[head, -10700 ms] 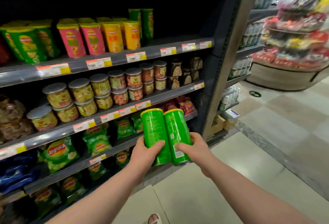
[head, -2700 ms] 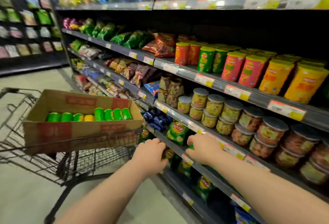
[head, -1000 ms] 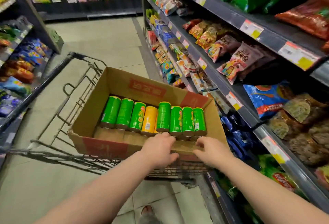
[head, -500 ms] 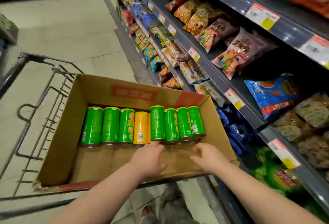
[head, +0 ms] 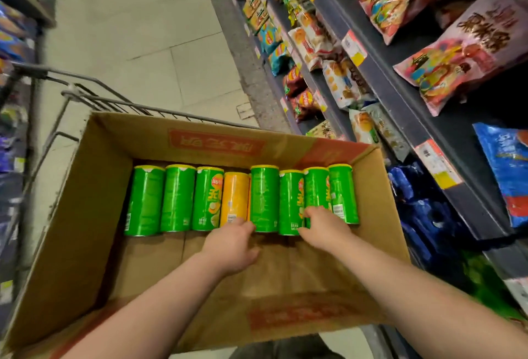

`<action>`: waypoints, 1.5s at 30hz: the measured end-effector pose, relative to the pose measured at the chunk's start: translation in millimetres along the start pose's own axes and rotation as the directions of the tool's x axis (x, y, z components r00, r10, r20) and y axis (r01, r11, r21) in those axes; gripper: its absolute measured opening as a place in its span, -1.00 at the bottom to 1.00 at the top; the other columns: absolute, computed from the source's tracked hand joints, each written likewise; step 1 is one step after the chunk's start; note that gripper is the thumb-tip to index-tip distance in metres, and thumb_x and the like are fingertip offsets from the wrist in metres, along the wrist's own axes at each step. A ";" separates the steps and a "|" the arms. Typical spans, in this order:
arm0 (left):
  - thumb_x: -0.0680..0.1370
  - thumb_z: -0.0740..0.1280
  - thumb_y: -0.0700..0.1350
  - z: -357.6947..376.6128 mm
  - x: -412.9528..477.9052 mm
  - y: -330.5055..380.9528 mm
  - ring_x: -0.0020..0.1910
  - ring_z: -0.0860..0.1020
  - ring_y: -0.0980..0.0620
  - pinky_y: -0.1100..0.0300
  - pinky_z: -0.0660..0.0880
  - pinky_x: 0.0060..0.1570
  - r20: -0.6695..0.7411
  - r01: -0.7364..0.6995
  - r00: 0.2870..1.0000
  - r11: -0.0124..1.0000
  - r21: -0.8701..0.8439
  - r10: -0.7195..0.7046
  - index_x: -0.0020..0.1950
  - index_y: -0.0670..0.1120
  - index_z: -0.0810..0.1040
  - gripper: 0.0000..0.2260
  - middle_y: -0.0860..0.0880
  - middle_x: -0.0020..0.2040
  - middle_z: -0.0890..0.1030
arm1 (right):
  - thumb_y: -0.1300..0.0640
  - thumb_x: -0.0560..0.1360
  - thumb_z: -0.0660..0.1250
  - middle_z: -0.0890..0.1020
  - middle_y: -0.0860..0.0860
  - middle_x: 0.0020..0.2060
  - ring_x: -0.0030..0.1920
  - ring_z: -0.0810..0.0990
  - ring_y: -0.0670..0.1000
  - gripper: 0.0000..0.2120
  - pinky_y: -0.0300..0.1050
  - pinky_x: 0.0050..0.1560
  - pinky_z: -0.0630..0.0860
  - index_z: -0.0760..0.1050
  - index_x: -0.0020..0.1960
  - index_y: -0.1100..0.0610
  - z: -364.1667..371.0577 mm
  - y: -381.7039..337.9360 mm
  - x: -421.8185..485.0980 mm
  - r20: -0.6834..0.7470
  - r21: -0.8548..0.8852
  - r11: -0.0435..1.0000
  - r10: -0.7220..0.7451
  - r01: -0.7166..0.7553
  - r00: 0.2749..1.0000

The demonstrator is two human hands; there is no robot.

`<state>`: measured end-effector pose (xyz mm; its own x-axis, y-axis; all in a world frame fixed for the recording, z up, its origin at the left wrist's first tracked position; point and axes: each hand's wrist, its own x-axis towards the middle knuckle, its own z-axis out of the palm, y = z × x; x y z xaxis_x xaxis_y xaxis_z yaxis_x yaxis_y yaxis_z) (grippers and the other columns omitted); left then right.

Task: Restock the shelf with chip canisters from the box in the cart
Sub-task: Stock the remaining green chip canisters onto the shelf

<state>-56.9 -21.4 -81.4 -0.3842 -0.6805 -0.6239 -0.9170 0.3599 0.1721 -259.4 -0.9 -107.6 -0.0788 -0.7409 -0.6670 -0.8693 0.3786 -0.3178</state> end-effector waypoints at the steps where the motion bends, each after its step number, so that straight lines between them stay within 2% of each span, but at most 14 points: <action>1: 0.49 0.28 0.16 0.5 5.8 -0.1 0.20 0.48 -0.07 0.01 0.50 0.13 0.010 0.012 1.000 1.000 -0.003 -0.012 0.33 -0.03 0.39 -0.52 -0.04 0.26 0.43 | -0.01 0.51 0.28 0.48 0.12 0.21 0.20 0.51 0.15 -0.60 -0.03 0.13 0.49 0.38 0.30 0.11 1.0 -1.0 7.5 0.010 -0.001 1.000 0.006 -0.006 1.000; 5: 0.50 0.30 0.14 2.7 31.7 0.6 0.27 0.44 -0.12 -0.02 0.46 0.18 0.031 0.091 0.996 0.992 -0.089 -0.089 0.43 -0.05 0.27 -0.43 -0.07 0.35 0.35 | 0.02 0.49 0.31 0.50 0.14 0.20 0.19 0.52 0.19 -0.50 0.00 0.14 0.49 0.28 0.36 0.14 7.4 -4.1 31.4 0.032 0.084 0.996 0.038 -0.040 0.999; 9: 0.50 0.36 0.07 3.1 55.7 1.8 0.34 0.38 -0.15 0.05 0.35 0.29 0.021 0.192 0.980 0.926 -0.326 -0.196 0.51 -0.10 0.11 -0.31 -0.15 0.41 0.29 | 0.04 0.46 0.35 0.46 0.15 0.24 0.22 0.49 0.20 -0.39 0.01 0.17 0.46 0.19 0.43 0.14 14.9 -9.7 44.3 0.002 0.230 0.967 0.109 -0.106 0.994; 12: 0.47 0.41 0.03 6.8 73.6 -0.4 0.32 0.40 -0.15 0.06 0.36 0.29 0.049 0.286 0.949 0.789 -0.544 -0.311 0.48 -0.15 0.16 -0.31 -0.17 0.37 0.37 | 0.03 0.46 0.37 0.39 0.13 0.27 0.24 0.47 0.19 -0.37 -0.01 0.20 0.44 0.20 0.44 0.13 19.0 -14.2 49.9 -0.022 0.315 0.937 0.168 -0.153 0.985; 16: 0.43 0.48 -0.02 12.4 86.4 0.7 0.24 0.49 -0.12 0.01 0.46 0.23 0.079 0.327 0.899 0.541 -0.775 -0.431 0.42 -0.16 0.26 -0.34 -0.14 0.30 0.47 | 0.08 0.47 0.38 0.35 0.10 0.29 0.22 0.47 0.13 -0.41 -0.09 0.14 0.43 0.23 0.43 0.08 22.8 -20.0 51.7 -0.067 0.355 0.930 0.127 -0.096 0.990; 18: 0.41 0.50 -0.02 13.8 89.7 0.6 0.22 0.50 -0.13 0.00 0.47 0.20 0.068 0.338 0.882 0.525 -0.781 -0.467 0.39 -0.17 0.29 -0.34 -0.16 0.28 0.49 | 0.10 0.46 0.39 0.37 0.09 0.30 0.23 0.47 0.13 -0.38 -0.09 0.12 0.44 0.19 0.43 0.07 26.8 -22.1 52.9 -0.072 0.397 0.915 0.114 -0.076 0.991; 23: 0.36 0.53 0.02 21.1 95.7 1.1 0.19 0.50 -0.14 0.07 0.45 0.13 0.027 0.358 0.871 0.597 -0.718 -0.490 0.34 -0.16 0.34 -0.34 -0.16 0.24 0.49 | 0.04 0.40 0.47 0.38 0.10 0.33 0.27 0.45 0.14 -0.15 0.00 0.22 0.44 0.03 0.51 0.10 38.1 -22.8 64.1 -0.009 0.508 0.850 0.167 -0.140 0.986; 29: 0.35 0.53 0.02 21.6 95.3 1.3 0.17 0.51 -0.14 0.00 0.48 0.16 0.031 0.370 0.864 0.592 -0.716 -0.503 0.32 -0.16 0.34 -0.35 -0.17 0.22 0.49 | 0.05 0.40 0.47 0.42 0.10 0.32 0.28 0.46 0.15 -0.09 0.03 0.26 0.43 -0.06 0.52 0.07 43.4 -23.9 75.2 0.082 0.576 0.793 0.187 -0.199 0.979; 34: 0.37 0.52 0.01 17.8 80.7 1.2 0.13 0.54 -0.13 -0.06 0.52 0.13 0.078 0.376 0.866 0.540 -0.753 -0.494 0.30 -0.15 0.36 -0.39 -0.13 0.18 0.54 | -0.02 0.32 0.53 0.43 0.11 0.26 0.23 0.48 0.15 -0.10 0.03 0.21 0.47 0.08 0.47 0.10 40.4 -19.7 63.6 0.082 0.575 0.786 0.219 -0.225 0.972; 38: 0.37 0.52 0.01 16.3 60.0 5.9 0.12 0.56 -0.12 -0.09 0.53 0.14 0.111 0.343 0.886 0.475 -0.810 -0.451 0.29 -0.14 0.37 -0.41 -0.13 0.18 0.56 | -0.06 0.32 0.51 0.43 0.11 0.22 0.19 0.48 0.12 -0.24 -0.04 0.14 0.46 0.24 0.38 0.13 34.8 -11.4 45.6 0.064 0.530 0.823 0.201 -0.204 0.978; 40: 0.36 0.53 0.03 14.2 49.5 10.5 0.11 0.56 -0.11 -0.09 0.53 0.14 0.120 0.324 0.896 0.446 -0.834 -0.427 0.30 -0.12 0.38 -0.40 -0.12 0.18 0.57 | -0.06 0.31 0.51 0.45 0.10 0.21 0.18 0.49 0.11 -0.26 -0.07 0.12 0.46 0.27 0.37 0.13 29.9 -6.9 35.4 0.040 0.535 0.824 0.196 -0.186 0.980; 43: 0.26 0.53 0.17 12.5 37.2 18.0 0.08 0.58 -0.09 -0.10 0.54 0.11 0.118 0.288 0.919 0.439 -0.851 -0.376 0.28 -0.06 0.39 -0.31 -0.08 0.15 0.58 | -0.04 0.30 0.52 0.43 0.10 0.21 0.19 0.47 0.11 -0.24 -0.07 0.15 0.45 0.26 0.38 0.12 23.7 -1.0 16.3 0.007 0.556 0.808 0.232 -0.197 0.973; 45: 0.33 0.54 0.08 7.8 26.4 26.0 0.03 0.60 -0.04 -0.05 0.56 0.07 0.105 0.240 0.940 0.408 -0.881 -0.325 0.26 -0.05 0.42 -0.41 -0.06 0.12 0.60 | -0.04 0.27 0.52 0.45 0.10 0.21 0.19 0.48 0.10 -0.24 -0.05 0.19 0.47 0.28 0.36 0.11 20.5 2.2 0.4 -0.031 0.586 0.785 0.267 -0.199 0.963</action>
<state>-90.0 -25.0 -99.4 -0.0516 -0.6895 -0.7224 -0.5608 -0.5785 0.5923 -251.4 11.0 -122.3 -0.3236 -0.6296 -0.7063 -0.3807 0.7700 -0.5120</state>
